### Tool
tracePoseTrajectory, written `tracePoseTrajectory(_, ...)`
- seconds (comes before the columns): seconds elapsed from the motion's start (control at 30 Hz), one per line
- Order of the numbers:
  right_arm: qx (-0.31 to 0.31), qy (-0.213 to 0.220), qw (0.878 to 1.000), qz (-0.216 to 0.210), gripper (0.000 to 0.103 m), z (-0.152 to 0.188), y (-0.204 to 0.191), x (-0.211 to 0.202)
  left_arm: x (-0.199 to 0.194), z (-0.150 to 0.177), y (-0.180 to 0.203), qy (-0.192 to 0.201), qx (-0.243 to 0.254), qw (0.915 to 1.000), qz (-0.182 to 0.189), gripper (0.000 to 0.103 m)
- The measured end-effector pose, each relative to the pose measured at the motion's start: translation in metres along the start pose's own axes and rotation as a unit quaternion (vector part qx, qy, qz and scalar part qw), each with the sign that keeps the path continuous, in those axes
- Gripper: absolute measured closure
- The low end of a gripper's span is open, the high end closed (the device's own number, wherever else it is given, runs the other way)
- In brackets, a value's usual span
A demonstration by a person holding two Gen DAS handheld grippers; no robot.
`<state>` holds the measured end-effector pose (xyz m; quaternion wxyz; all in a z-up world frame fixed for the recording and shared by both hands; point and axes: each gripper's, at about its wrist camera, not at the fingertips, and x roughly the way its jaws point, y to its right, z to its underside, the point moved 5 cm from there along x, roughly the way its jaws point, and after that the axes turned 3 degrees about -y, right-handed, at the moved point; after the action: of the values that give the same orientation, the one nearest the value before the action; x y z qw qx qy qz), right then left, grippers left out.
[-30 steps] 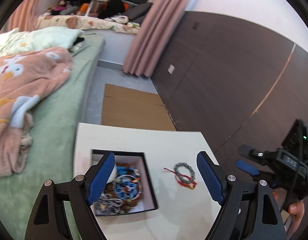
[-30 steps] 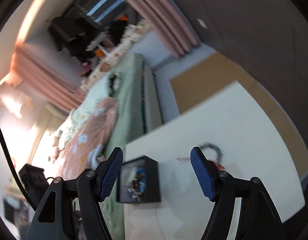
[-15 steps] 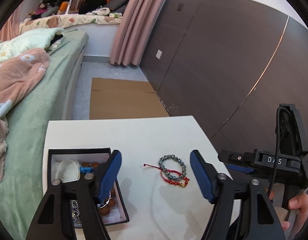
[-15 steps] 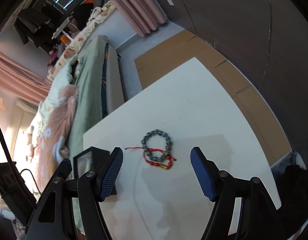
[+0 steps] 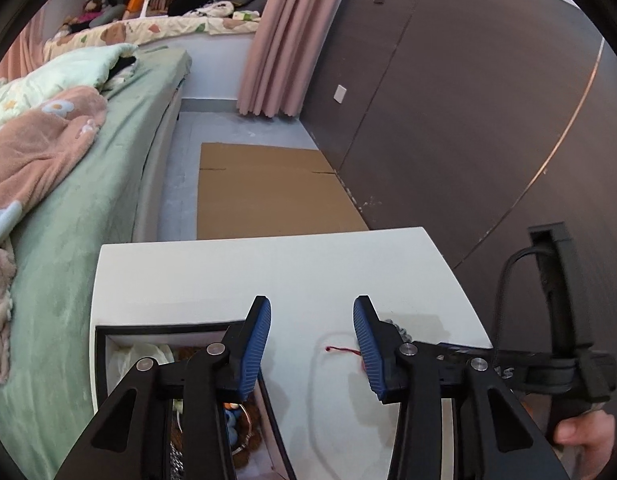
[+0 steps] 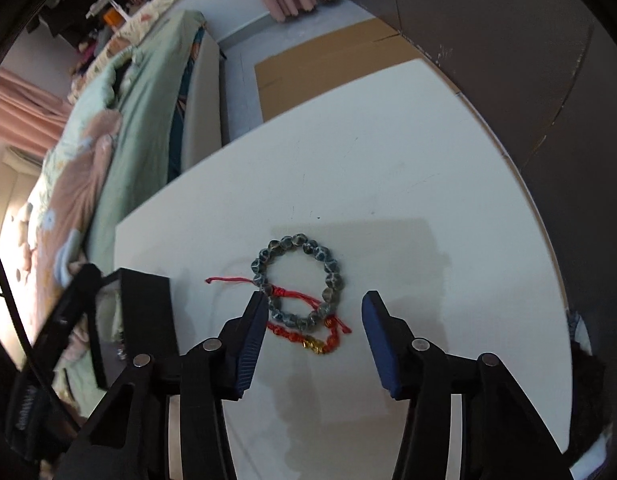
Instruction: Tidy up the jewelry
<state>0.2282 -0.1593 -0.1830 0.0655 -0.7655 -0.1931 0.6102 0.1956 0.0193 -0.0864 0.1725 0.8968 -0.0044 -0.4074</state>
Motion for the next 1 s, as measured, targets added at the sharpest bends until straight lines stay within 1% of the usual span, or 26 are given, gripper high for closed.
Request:
tracePoseTrajectory(0.03, -0.002, -0.004, 1.000, 0.006, 0.062, -0.002, -0.002, 0.005, 0.002, -0.002, -0.003, -0.002, -0.004, 1.0000, -0.001, 0.058)
tracePoseTrajectory(0.1, -0.003, -0.010, 1.000, 0.016, 0.067, -0.005, -0.003, 0.013, 0.004, -0.004, -0.010, -0.005, -0.014, 0.9999, -0.003, 0.058)
tracePoseTrajectory(0.17, -0.006, -0.020, 0.999, 0.037, 0.074, -0.005, -0.003, 0.024, 0.003, -0.004, -0.014, -0.006, -0.024, 0.9997, -0.002, 0.058)
tracePoseTrajectory(0.2, -0.015, -0.009, 0.999, 0.051, 0.084, -0.005, -0.004, 0.022, 0.003, -0.004, -0.017, -0.006, -0.029, 0.9996, -0.001, 0.058)
tracePoseTrajectory(0.23, -0.021, -0.013, 0.998, 0.064, 0.092, -0.005, -0.005, 0.024, 0.002, -0.005, -0.018, -0.005, -0.032, 0.9995, -0.001, 0.058)
tracePoseTrajectory(0.27, -0.025, -0.009, 0.997, 0.075, 0.092, -0.004, -0.005, 0.023, 0.001, -0.005, -0.019, -0.004, -0.033, 0.9994, -0.001, 0.058)
tracePoseTrajectory(0.3, -0.025, -0.009, 0.997, 0.074, 0.092, -0.004, -0.004, 0.022, -0.001, -0.005, -0.018, -0.001, -0.033, 0.9995, -0.001, 0.058)
tracePoseTrajectory(0.43, -0.008, -0.004, 0.998, 0.060, 0.093, -0.003, 0.006, 0.013, 0.000, -0.002, -0.010, -0.004, -0.020, 0.9998, 0.001, 0.058)
tracePoseTrajectory(0.53, 0.007, 0.012, 0.999, 0.041, 0.093, -0.004, 0.015, -0.004, 0.002, 0.001, 0.000, -0.007, -0.001, 1.0000, 0.005, 0.058)
tracePoseTrajectory(0.7, 0.032, 0.039, 0.998, 0.035, 0.093, -0.010, 0.034, -0.028, 0.005, 0.003, 0.022, -0.003, 0.035, 0.9994, 0.007, 0.058)
tracePoseTrajectory(0.83, 0.054, 0.053, 0.997, 0.010, 0.093, -0.015, 0.048, -0.043, 0.018, 0.009, 0.039, -0.018, 0.053, 0.9983, 0.017, 0.058)
tracePoseTrajectory(1.0, 0.052, 0.072, 0.996, -0.010, 0.093, -0.022, 0.048, -0.057, 0.035, 0.022, 0.062, -0.048, 0.085, 0.9949, 0.024, 0.058)
